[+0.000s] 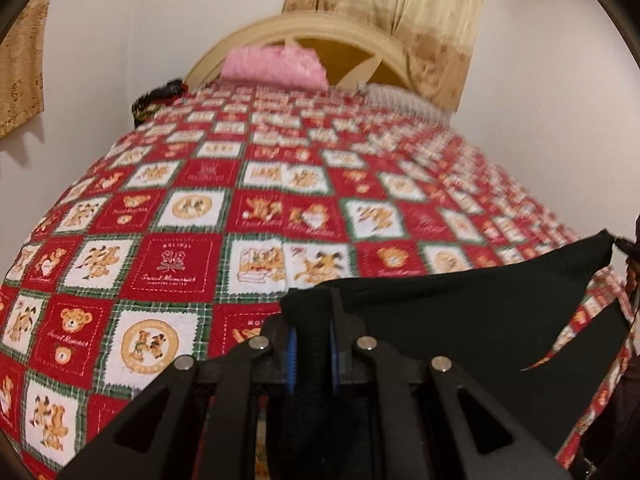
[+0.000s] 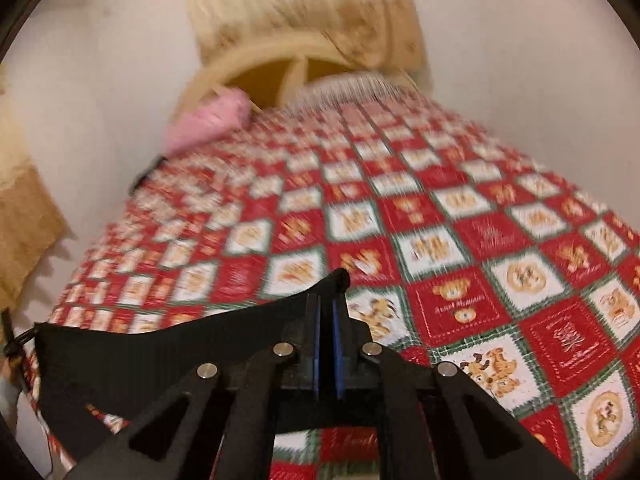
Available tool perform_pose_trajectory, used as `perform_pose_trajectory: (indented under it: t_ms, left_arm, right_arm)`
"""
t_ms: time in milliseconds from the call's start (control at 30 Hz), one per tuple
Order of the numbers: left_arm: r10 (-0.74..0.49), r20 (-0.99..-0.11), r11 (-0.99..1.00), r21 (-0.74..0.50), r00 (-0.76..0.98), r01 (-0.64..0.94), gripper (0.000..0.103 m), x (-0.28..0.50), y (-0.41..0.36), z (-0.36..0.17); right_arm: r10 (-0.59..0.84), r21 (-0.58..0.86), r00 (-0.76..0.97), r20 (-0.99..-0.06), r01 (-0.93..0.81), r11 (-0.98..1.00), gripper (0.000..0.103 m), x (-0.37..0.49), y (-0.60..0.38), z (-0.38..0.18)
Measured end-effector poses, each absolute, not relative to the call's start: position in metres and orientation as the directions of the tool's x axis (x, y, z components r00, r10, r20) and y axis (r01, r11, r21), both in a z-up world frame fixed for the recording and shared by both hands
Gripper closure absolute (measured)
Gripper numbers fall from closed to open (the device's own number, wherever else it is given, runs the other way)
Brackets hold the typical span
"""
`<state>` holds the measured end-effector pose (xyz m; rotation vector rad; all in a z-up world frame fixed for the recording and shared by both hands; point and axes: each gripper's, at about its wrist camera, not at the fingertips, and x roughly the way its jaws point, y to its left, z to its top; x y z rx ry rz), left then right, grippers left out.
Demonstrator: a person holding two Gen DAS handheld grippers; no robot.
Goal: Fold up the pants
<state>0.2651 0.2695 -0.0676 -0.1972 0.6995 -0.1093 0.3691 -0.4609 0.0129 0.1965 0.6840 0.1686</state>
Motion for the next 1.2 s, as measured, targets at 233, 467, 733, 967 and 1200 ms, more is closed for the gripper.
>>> perform_pose_trajectory:
  t_ms: [233, 467, 733, 967, 1200]
  left_arm:
    - [-0.245, -0.528, 0.946, -0.315, 0.813, 0.081, 0.09, 0.202, 0.284, -0.07]
    - [-0.275, -0.508, 0.93, -0.356, 0.816, 0.092, 0.09, 0.159, 0.289, -0.095]
    - [-0.279, -0.545, 0.942, -0.314, 0.791, 0.116, 0.09, 0.138, 0.279, -0.118]
    - [-0.176, -0.578, 0.984, -0.133, 0.797, 0.121, 0.08, 0.118, 0.263, -0.129]
    - [-0.158, -0.571, 0.987, -0.105, 0.806, 0.119, 0.076, 0.118, 0.265, -0.127]
  right_arm:
    - [0.277, 0.226, 0.844, -0.458, -0.191, 0.955, 0.098, 0.274, -0.475, 0.029]
    - [0.26, 0.24, 0.839, -0.478, -0.16, 0.958, 0.098, 0.21, -0.499, 0.002]
    - [0.225, 0.221, 0.797, -0.561, -0.118, 0.968, 0.098, 0.183, -0.509, -0.028]
    - [0.17, 0.168, 0.746, -0.644, -0.079, 0.983, 0.098, 0.161, -0.511, -0.047]
    - [0.087, 0.123, 0.712, -0.697, -0.002, 0.992, 0.058, 0.127, -0.517, -0.035]
